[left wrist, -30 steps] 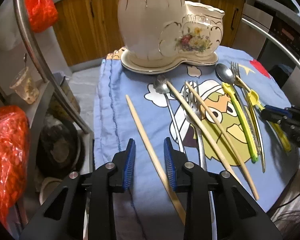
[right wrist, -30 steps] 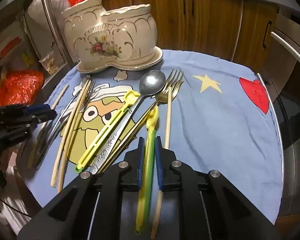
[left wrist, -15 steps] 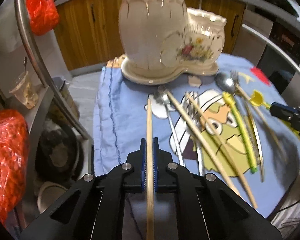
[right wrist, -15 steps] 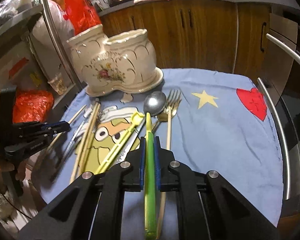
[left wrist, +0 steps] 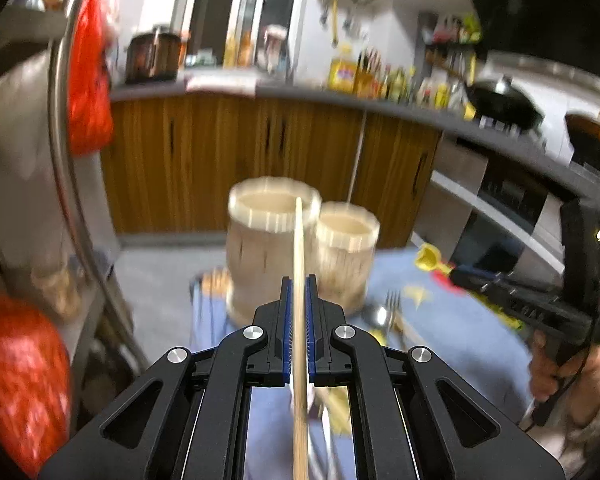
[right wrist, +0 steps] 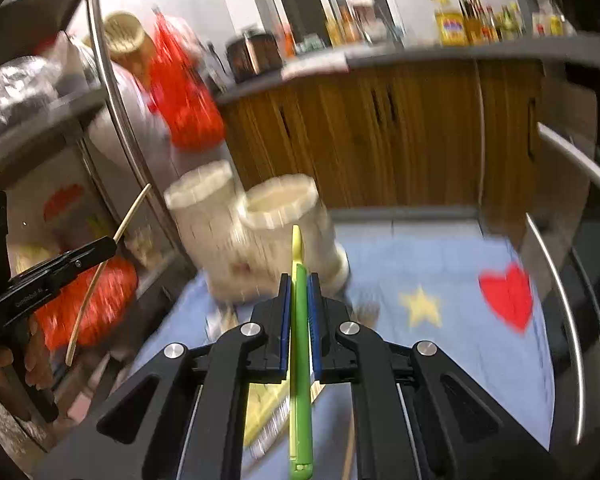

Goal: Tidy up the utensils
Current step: 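Lift both held utensils and carry them over the ceramic holder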

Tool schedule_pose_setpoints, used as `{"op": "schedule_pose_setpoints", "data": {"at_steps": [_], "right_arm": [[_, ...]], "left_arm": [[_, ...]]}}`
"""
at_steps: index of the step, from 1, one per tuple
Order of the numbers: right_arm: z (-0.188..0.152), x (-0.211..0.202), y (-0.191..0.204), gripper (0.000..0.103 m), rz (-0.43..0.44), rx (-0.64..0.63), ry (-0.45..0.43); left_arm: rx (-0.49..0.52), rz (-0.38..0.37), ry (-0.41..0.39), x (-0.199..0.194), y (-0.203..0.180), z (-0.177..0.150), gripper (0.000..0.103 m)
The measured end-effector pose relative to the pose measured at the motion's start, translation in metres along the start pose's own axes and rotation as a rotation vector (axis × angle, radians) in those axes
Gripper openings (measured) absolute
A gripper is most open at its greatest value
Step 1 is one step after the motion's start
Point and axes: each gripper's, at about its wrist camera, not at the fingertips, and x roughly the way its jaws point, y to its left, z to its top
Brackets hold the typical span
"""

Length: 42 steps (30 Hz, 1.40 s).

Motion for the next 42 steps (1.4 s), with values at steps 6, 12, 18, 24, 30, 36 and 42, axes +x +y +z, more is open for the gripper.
{"op": "schedule_pose_setpoints", "data": {"at_steps": [6,12,18,24,30,36,42], "right_arm": [[0.055,0.035,0.002,0.008,0.073,0.036,-0.112],[0.087,0.07,0.0,0.008,0.139,0.069,-0.197],[0.092,0.102,-0.016,0.008,0.258,0.175,-0.211],[0.087,0.122,-0.024,0.008,0.337,0.219,-0.179],[0.085,0.137,-0.024,0.008,0.33,0.211,-0.164],[0.085,0.149,-0.02,0.008,0.297,0.199,-0.166],[0.081,0.152,-0.017,0.008,0.273,0.183,-0.169]], "left_arm": [[-0.07,-0.079,-0.135,0.019,0.013,0.063,0.006],[-0.111,-0.093,-0.254,0.044,0.022,0.101,0.006],[-0.115,-0.035,-0.305,0.081,0.031,0.112,0.006],[-0.12,0.02,-0.301,0.11,0.042,0.104,0.006],[-0.115,0.031,-0.279,0.121,0.051,0.092,0.006],[-0.09,0.03,-0.257,0.119,0.051,0.083,0.006],[-0.089,-0.01,-0.188,0.119,0.055,0.069,0.007]]}}
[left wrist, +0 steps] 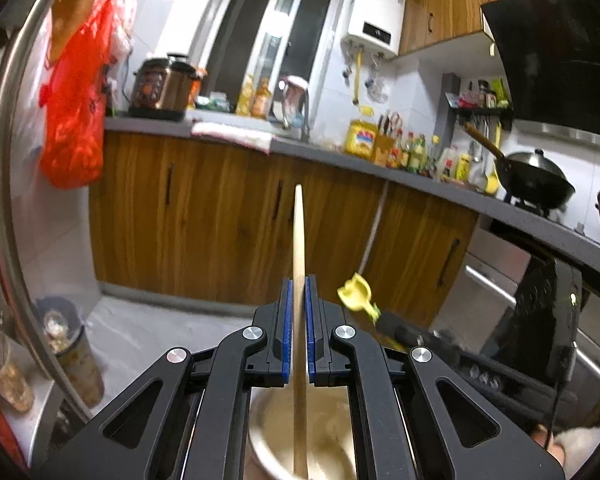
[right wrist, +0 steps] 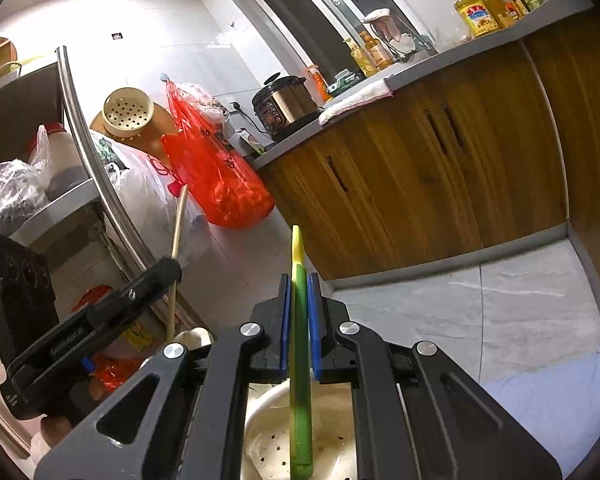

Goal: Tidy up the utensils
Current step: 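Lift both held utensils and carry them over the ceramic holder, then drop the chopstick into the larger pot with the left tool while the right drops the yellow utensil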

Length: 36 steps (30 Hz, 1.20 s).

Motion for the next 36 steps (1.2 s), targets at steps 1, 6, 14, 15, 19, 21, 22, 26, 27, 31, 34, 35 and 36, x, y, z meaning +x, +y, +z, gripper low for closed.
{"op": "schedule_pose_setpoints", "data": {"at_steps": [1,6,14,15,19,21,22,26,27,31,34,35,36], "right_arm": [[-0.001,0.0,-0.001,0.008,-0.005,-0.001,0.0],[-0.005,0.004,-0.006,0.008,-0.028,-0.001,0.005],[-0.01,0.001,0.005,0.008,-0.076,-0.097,-0.021],[-0.011,0.0,0.005,0.008,-0.077,-0.108,-0.019],[-0.014,-0.006,0.007,0.008,-0.084,-0.142,-0.016],[-0.013,-0.009,0.006,0.008,-0.081,-0.136,-0.015],[-0.012,-0.01,0.005,0.008,-0.079,-0.133,-0.015],[-0.014,-0.015,0.003,0.008,-0.073,-0.12,0.0],[-0.015,-0.017,0.002,0.008,-0.07,-0.12,0.007],[-0.018,-0.03,0.005,0.008,-0.066,-0.142,0.023],[-0.02,-0.034,0.005,0.008,-0.056,-0.146,0.056],[-0.02,-0.035,0.004,0.008,-0.055,-0.144,0.072],[-0.02,-0.036,0.004,0.008,-0.057,-0.141,0.078]], "left_arm": [[0.006,-0.003,0.008,-0.002,0.0,-0.003,0.008],[0.017,-0.019,0.026,-0.012,0.0,-0.013,0.026],[0.041,-0.027,0.014,-0.026,-0.004,-0.017,0.035],[0.04,-0.027,0.012,-0.027,-0.003,-0.017,0.035],[0.023,-0.027,0.008,-0.029,0.0,-0.015,0.035],[0.018,-0.026,0.003,-0.03,0.001,-0.014,0.035],[0.017,-0.026,0.002,-0.031,0.002,-0.014,0.035],[0.018,-0.026,0.004,-0.032,0.002,-0.014,0.035],[0.018,-0.024,0.005,-0.032,0.003,-0.014,0.035],[0.012,-0.023,0.007,-0.036,0.006,-0.014,0.035],[0.011,-0.024,0.012,-0.038,0.008,-0.014,0.035],[0.011,-0.024,0.011,-0.037,0.008,-0.014,0.035],[0.011,-0.022,0.012,-0.038,0.009,-0.014,0.035]]}}
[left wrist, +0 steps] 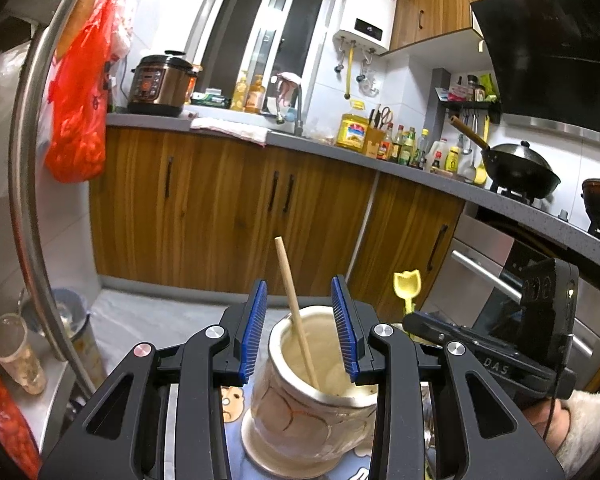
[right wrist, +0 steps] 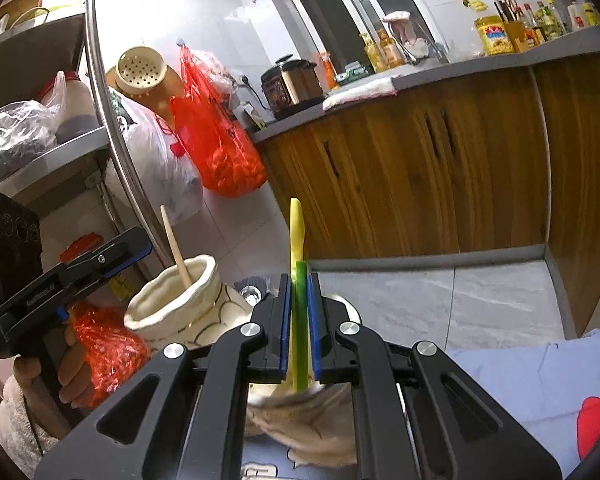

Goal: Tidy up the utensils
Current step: 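Drop the chopstick into the larger pot with the left tool while the right drops the yellow utensil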

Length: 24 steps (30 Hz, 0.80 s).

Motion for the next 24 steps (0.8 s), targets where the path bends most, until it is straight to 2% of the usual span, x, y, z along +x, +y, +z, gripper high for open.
{"op": "schedule_pose_setpoints", "data": {"at_steps": [2,4,7,9,10,13,16,18,21,24], "right_arm": [[0.0,0.001,-0.001,0.008,-0.008,0.006,0.024],[-0.001,-0.001,-0.002,0.01,-0.013,0.009,0.037],[-0.002,-0.004,0.002,0.02,-0.042,-0.009,0.039],[0.0,-0.012,0.006,0.036,-0.053,-0.013,0.032],[0.002,-0.018,0.008,0.038,-0.056,-0.012,0.024],[0.01,-0.045,0.02,0.048,-0.067,-0.008,-0.003],[0.014,-0.074,0.036,0.065,-0.091,-0.028,-0.018],[0.013,-0.092,0.047,0.08,-0.093,-0.044,-0.028],[0.008,-0.116,0.058,0.097,-0.068,-0.051,-0.042],[0.0,-0.138,0.064,0.098,-0.084,-0.055,-0.066]], "left_arm": [[-0.003,0.001,0.003,-0.001,0.001,-0.001,0.038],[-0.006,0.004,0.005,-0.002,0.001,-0.002,0.047],[0.002,0.019,0.005,-0.008,-0.003,-0.001,0.057],[0.01,0.033,0.01,-0.013,-0.008,0.002,0.065],[0.011,0.037,0.011,-0.017,-0.011,0.004,0.071],[0.027,0.05,0.004,-0.037,-0.021,0.011,0.081],[0.053,0.082,0.011,-0.056,-0.035,0.014,0.091],[0.07,0.101,0.029,-0.067,-0.045,0.013,0.093],[0.078,0.106,0.059,-0.081,-0.059,0.007,0.095],[0.066,0.112,0.077,-0.091,-0.066,0.0,0.097]]}}
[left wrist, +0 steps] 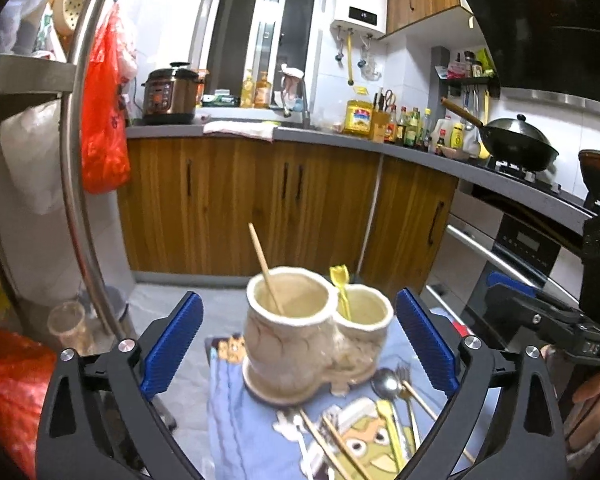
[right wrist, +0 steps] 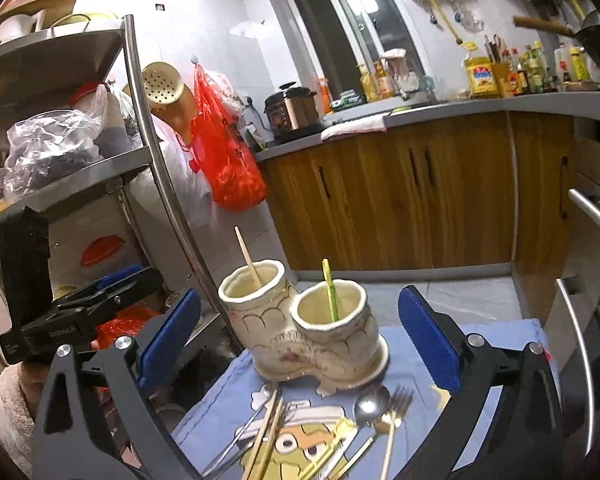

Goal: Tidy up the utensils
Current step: 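Drop the chopstick into the larger pot with the left tool while the right drops the yellow utensil, then return to the cloth and grasp another wooden chopstick with the right tool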

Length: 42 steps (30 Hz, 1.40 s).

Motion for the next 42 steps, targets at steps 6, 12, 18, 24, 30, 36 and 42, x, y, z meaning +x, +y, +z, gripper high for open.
{"op": "schedule_pose_setpoints", "data": {"at_steps": [6,12,18,24,30,36,42], "right_arm": [[-0.023,-0.02,-0.012,0.098,-0.158,0.006,-0.007],[-0.053,-0.01,-0.039,0.098,-0.28,-0.016,0.046],[-0.079,0.012,-0.051,0.098,-0.327,-0.1,0.204],[-0.104,0.034,-0.058,0.097,-0.264,-0.069,0.422],[-0.118,0.045,-0.052,0.075,-0.268,-0.122,0.502],[-0.13,0.057,-0.054,0.046,-0.274,-0.135,0.578],[-0.133,0.053,-0.051,0.035,-0.258,-0.127,0.623]], "left_arm": [[-0.01,0.071,0.084,0.0,-0.007,-0.022,0.098],[-0.002,0.126,0.176,0.023,-0.002,-0.063,0.098],[0.021,0.158,0.252,0.046,0.003,-0.096,0.098],[-0.012,0.111,0.35,0.066,0.006,-0.108,0.098],[0.069,0.146,0.396,0.076,-0.001,-0.116,0.098],[0.075,0.12,0.436,0.08,-0.003,-0.122,0.098],[0.146,0.106,0.439,0.077,-0.013,-0.126,0.098]]}}
